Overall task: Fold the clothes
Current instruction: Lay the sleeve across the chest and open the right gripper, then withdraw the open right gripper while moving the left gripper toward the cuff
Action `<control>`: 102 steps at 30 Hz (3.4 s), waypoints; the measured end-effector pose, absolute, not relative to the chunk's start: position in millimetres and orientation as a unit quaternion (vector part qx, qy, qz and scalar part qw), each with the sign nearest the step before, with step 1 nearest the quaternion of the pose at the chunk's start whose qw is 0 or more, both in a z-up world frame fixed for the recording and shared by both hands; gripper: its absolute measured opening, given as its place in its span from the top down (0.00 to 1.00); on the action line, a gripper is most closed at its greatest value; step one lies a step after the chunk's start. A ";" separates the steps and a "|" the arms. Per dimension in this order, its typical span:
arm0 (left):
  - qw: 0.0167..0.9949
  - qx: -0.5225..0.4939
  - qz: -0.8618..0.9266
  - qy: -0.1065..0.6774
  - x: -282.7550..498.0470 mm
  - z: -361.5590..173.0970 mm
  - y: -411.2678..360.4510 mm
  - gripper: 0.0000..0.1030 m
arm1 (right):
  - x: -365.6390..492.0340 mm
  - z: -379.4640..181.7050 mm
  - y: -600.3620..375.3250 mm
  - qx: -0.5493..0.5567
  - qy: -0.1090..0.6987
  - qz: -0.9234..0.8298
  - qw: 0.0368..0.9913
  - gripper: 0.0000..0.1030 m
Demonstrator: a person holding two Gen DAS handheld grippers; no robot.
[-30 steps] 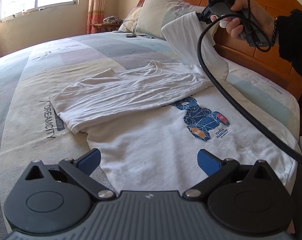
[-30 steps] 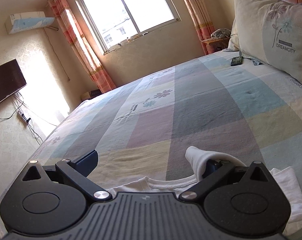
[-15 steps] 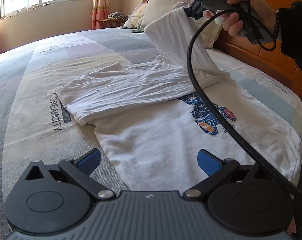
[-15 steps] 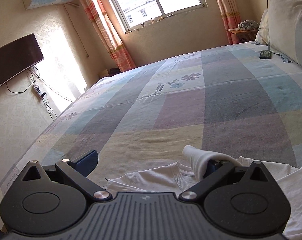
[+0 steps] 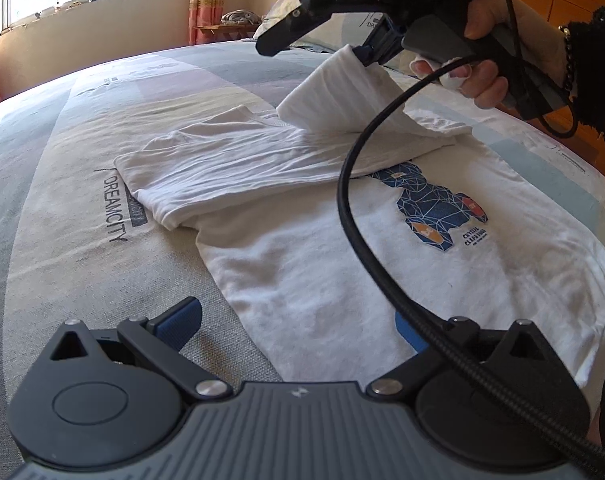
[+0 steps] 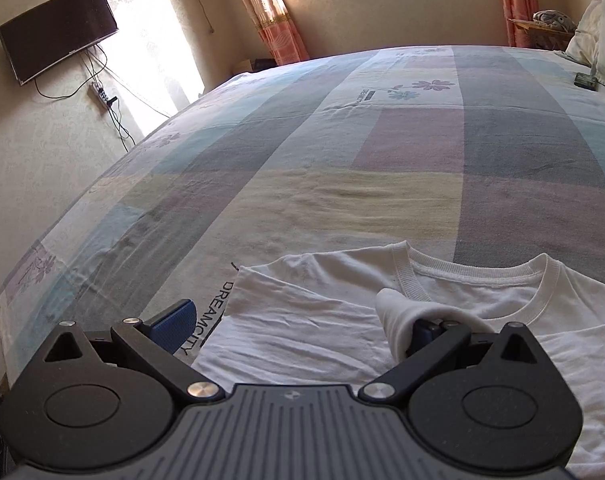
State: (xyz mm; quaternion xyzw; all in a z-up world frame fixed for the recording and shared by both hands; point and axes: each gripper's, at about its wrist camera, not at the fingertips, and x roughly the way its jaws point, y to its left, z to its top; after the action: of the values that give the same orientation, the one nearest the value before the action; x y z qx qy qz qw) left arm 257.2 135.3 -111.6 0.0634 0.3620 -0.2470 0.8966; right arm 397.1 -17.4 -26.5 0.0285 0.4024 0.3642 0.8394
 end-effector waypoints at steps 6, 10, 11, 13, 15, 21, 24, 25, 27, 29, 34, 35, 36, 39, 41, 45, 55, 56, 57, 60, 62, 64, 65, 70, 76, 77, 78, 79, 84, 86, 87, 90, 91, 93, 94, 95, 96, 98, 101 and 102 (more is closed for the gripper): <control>0.896 0.064 -0.245 0.366 258.6 -114.6 134.7 0.01 | 400.4 -72.8 -14.6 0.058 0.481 0.352 0.801 0.00; 0.895 0.063 -0.248 0.365 258.8 -114.5 133.6 0.01 | 398.0 -83.7 -32.4 0.099 0.490 0.337 0.798 0.00; 0.895 0.062 -0.249 0.366 259.2 -114.6 133.1 0.01 | 398.8 -84.5 -39.7 0.120 0.489 0.332 0.798 0.00; 0.894 0.062 -0.251 0.365 259.3 -114.7 132.0 0.01 | 402.6 -86.3 -55.0 0.173 0.483 0.315 0.799 0.00; 0.893 0.063 -0.254 0.365 259.1 -115.0 130.8 0.01 | 407.4 -89.3 -66.4 0.216 0.473 0.297 0.801 0.00; 0.892 0.062 -0.259 0.364 259.4 -115.9 130.5 0.01 | 409.4 -77.2 -43.0 0.199 0.415 0.303 0.835 0.00; 0.892 0.061 -0.260 0.364 259.5 -115.8 130.5 0.01 | 400.8 -65.4 -12.5 0.135 0.389 0.357 0.839 0.00; 0.892 0.061 -0.260 0.364 259.3 -115.8 130.6 0.01 | 397.7 -62.8 -2.3 0.110 0.385 0.373 0.837 0.00; 0.892 0.061 -0.260 0.364 259.1 -115.9 130.7 0.01 | 391.1 -62.6 14.6 0.051 0.391 0.389 0.833 0.00; 0.892 0.061 -0.260 0.364 259.3 -116.0 130.7 0.01 | 386.4 -65.9 24.2 0.001 0.401 0.391 0.829 0.00; 0.893 0.061 -0.259 0.364 259.5 -116.1 130.8 0.01 | 387.8 -80.8 11.4 -0.016 0.451 0.358 0.818 0.00; 0.893 0.061 -0.259 0.364 259.6 -116.0 130.7 0.01 | 388.7 -82.8 2.8 0.004 0.455 0.352 0.818 0.00; 0.892 0.061 -0.260 0.364 259.7 -116.0 130.5 0.01 | 389.7 -84.8 -5.9 0.024 0.459 0.346 0.818 0.00; 0.892 0.062 -0.261 0.364 259.6 -116.3 129.5 0.01 | 394.2 -90.9 -32.1 0.092 0.469 0.324 0.817 0.00; 0.892 0.063 -0.262 0.364 259.5 -116.8 128.8 0.01 | 403.4 -96.3 -50.4 0.166 0.470 0.292 0.817 0.00; 0.891 0.064 -0.263 0.364 259.7 -117.9 128.3 0.01 | 411.6 -99.5 -61.3 0.241 0.437 0.256 0.828 0.00; 0.892 0.064 -0.263 0.364 260.8 -118.3 127.7 0.01 | 399.2 -59.8 -19.4 0.185 0.373 0.395 0.819 0.00; 0.892 0.064 -0.263 0.363 260.7 -118.1 127.6 0.01 | 398.7 -58.4 -22.4 0.178 0.374 0.387 0.824 0.00; 0.891 0.063 -0.264 0.363 260.4 -117.8 127.4 0.01 | 398.4 -57.4 -27.7 0.173 0.373 0.377 0.830 0.00; 0.890 0.063 -0.271 0.360 259.3 -116.6 125.1 0.01 | 397.8 -54.9 -51.2 0.167 0.369 0.344 0.847 0.00; 0.890 0.064 -0.277 0.358 257.9 -115.3 122.0 0.01 | 397.2 -51.9 -76.9 0.172 0.361 0.313 0.861 0.00; 0.889 0.067 -0.284 0.353 255.9 -113.2 118.0 0.01 | 397.4 -46.1 -105.5 0.175 0.349 0.278 0.878 0.00; 0.888 0.068 -0.290 0.351 254.7 -112.0 115.7 0.01 | 397.5 -42.1 -120.5 0.170 0.343 0.255 0.888 0.00; 0.882 0.060 -0.326 0.335 250.2 -106.6 104.9 0.01 | 392.8 -28.9 -193.3 0.153 0.324 0.149 0.922 0.00; 0.886 0.050 -0.324 0.328 251.9 -94.2 97.7 0.01 | 373.3 -44.5 -255.6 0.207 0.330 0.131 0.912 0.00; 0.887 0.050 -0.322 0.327 251.9 -90.7 96.3 0.01 | 369.3 -50.7 -260.1 0.212 0.335 0.134 0.908 0.00; 0.889 0.047 -0.318 0.326 251.3 -86.4 95.8 0.01 | 364.4 -57.2 -262.3 0.212 0.341 0.140 0.905 0.00; 0.892 0.042 -0.310 0.326 250.0 -81.6 96.0 0.01 | 358.9 -63.6 -262.8 0.210 0.346 0.148 0.902 0.00; 0.900 0.012 -0.270 0.342 239.2 -59.2 104.0 0.01 | 335.8 -90.8 -257.9 0.174 0.362 0.195 0.895 0.00; 0.909 0.014 -0.246 0.337 244.2 -48.1 102.3 0.01 | 330.6 -99.0 -252.1 0.161 0.357 0.220 0.894 0.00; 0.912 0.006 -0.237 0.334 252.6 -44.0 100.7 0.01 | 328.5 -102.7 -248.0 0.155 0.353 0.235 0.892 0.00; 0.916 -0.042 -0.215 0.335 284.4 -37.7 95.6 0.01 | 327.5 -113.3 -228.9 0.136 0.345 0.276 0.887 0.00; 0.913 -0.069 -0.212 0.343 301.0 -39.5 93.0 0.01 | 328.5 -116.8 -221.4 0.126 0.345 0.287 0.885 0.00; 0.906 -0.102 -0.200 0.359 332.6 -44.0 84.4 0.01 | 326.2 -122.2 -209.6 0.101 0.332 0.301 0.889 0.00; 0.906 -0.093 -0.187 0.367 346.1 -47.7 75.6 0.01 | 324.3 -124.6 -204.2 0.087 0.323 0.306 0.891 0.00; 0.907 -0.075 -0.172 0.376 357.9 -52.5 66.2 0.01 | 321.4 -127.0 -200.1 0.076 0.314 0.313 0.893 0.00; 0.908 -0.051 -0.157 0.386 368.3 -58.2 56.3 0.01 | 318.7 -127.5 -198.5 0.067 0.309 0.322 0.892 0.00; 0.907 -0.001 -0.125 0.403 389.0 -69.5 36.6 0.01 | 314.9 -124.1 -198.2 0.055 0.306 0.345 0.886 0.00; 0.893 0.012 -0.088 0.442 413.1 -90.3 24.4 0.03 | 311.7 -124.5 -201.0 0.049 0.305 0.352 0.884 0.00; 0.891 0.008 -0.078 0.446 416.4 -95.6 25.3 0.03 | 311.1 -125.2 -201.8 0.047 0.306 0.352 0.883 0.00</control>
State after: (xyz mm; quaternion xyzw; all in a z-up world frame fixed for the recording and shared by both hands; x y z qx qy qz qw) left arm 416.4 25.3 -95.6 0.0078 0.4462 -0.0781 0.8915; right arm 311.1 -201.8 -125.2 0.0475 0.3057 0.3519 0.8834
